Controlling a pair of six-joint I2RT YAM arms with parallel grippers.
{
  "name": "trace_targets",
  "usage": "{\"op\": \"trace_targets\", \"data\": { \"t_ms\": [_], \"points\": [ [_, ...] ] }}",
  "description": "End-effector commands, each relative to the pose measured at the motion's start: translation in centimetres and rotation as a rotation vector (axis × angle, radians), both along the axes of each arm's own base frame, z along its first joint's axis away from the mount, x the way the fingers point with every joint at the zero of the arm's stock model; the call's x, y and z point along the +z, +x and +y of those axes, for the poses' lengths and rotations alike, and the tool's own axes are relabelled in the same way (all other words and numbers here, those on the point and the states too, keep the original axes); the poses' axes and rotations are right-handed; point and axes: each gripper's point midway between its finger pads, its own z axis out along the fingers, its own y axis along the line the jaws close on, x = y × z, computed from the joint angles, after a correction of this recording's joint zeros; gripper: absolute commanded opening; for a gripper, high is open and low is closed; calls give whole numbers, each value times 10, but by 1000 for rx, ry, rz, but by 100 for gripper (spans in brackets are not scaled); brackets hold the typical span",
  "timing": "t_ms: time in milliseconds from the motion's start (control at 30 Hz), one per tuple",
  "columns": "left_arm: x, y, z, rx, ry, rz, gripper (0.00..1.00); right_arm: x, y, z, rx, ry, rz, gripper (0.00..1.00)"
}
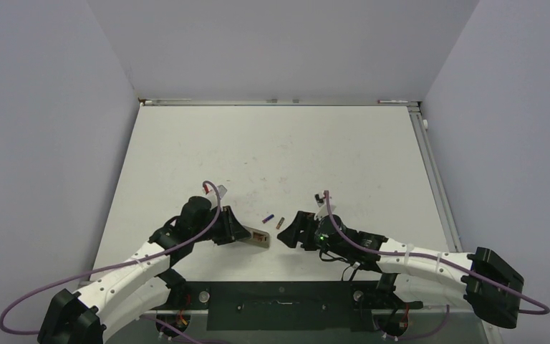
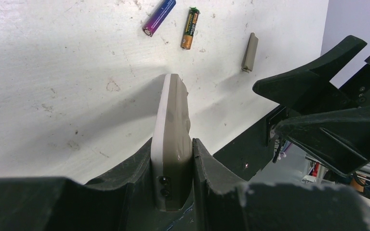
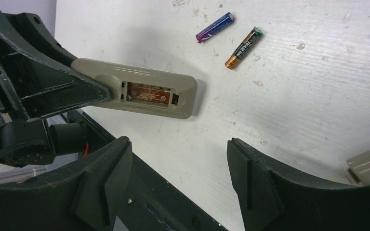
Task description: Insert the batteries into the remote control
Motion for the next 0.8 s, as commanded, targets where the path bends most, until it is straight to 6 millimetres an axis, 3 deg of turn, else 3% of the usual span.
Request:
{"op": "trace_targets", "data": {
  "t_ms": [0, 400, 767],
  "points": [
    [34, 8, -9, -25, -55, -91, 0, 11, 11, -8, -38, -35, -57, 71],
    [49, -9, -29, -74, -258, -33, 0, 10, 19, -26, -30, -227, -106, 71],
    [55, -5, -42, -32, -442, -13, 0, 16, 21, -43, -43, -304, -132, 72]
  ]
}}
